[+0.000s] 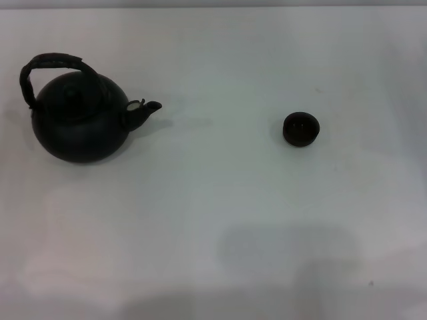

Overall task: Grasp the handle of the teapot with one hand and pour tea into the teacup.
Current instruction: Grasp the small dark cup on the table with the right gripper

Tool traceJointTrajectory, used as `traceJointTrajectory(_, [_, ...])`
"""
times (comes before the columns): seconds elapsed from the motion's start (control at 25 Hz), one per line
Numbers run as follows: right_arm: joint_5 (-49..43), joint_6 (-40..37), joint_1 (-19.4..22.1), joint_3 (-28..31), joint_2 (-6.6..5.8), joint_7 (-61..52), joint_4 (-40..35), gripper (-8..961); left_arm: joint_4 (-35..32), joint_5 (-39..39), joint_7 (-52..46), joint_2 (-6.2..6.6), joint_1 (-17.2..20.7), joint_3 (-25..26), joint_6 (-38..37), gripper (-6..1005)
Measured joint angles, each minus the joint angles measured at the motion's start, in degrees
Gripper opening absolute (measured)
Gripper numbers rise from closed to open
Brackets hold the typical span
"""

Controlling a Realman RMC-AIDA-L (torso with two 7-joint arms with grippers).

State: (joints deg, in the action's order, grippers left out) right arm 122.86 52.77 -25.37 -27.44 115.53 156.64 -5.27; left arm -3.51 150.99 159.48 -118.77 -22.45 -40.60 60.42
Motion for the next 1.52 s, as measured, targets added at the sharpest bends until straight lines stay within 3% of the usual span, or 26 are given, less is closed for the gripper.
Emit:
traceJointTrajectory(0.64, [0.1,-3.7,-3.4,-0.8,-0.24,0.3,0.0,814,-0.4,-6.0,0.1,-0.24,-1.3,-0.7,-3.6,887])
traceJointTrajectory(0.8, [0.0,-4.2,-3.5,-1.7,-0.34,0.2,-0.8,814,-0.3,-6.0,0.0,-0.32,0.0,-0.7,-0.2,887])
traceJointTrajectory(0.92, [0.0,-3.4,-2.9,-5.9,-0.39,-0.6,-2.0,814,-0.1,-5.8,-0.4,-0.39,2.4,-0.6,4.3,886])
traceJointTrajectory(1.08, [0.0,-0.6,0.9,-14.9,-0.71,-7.7,-8.0,814,0.0,-5.8,-1.7,-0.41,5.8,-0.6,10.1,886])
traceJointTrajectory(1.24, [-1.0,2.1,8.7,-24.0,-1.77,-20.0,-20.6,814,0.0,-6.0,-2.4,-0.41,9.7,-0.6,15.6,886])
traceJointTrajectory(1.4, [-8.2,6.4,14.1,-25.3,-3.13,-30.5,-32.3,813,0.0,-6.1,-2.6,-0.41,13.1,-0.7,18.4,887])
traceJointTrajectory(1.52, [-14.2,10.1,15.8,-25.0,-4.26,-37.3,-38.9,813,0.0,-6.7,-2.6,-0.40,14.1,-0.7,18.4,886])
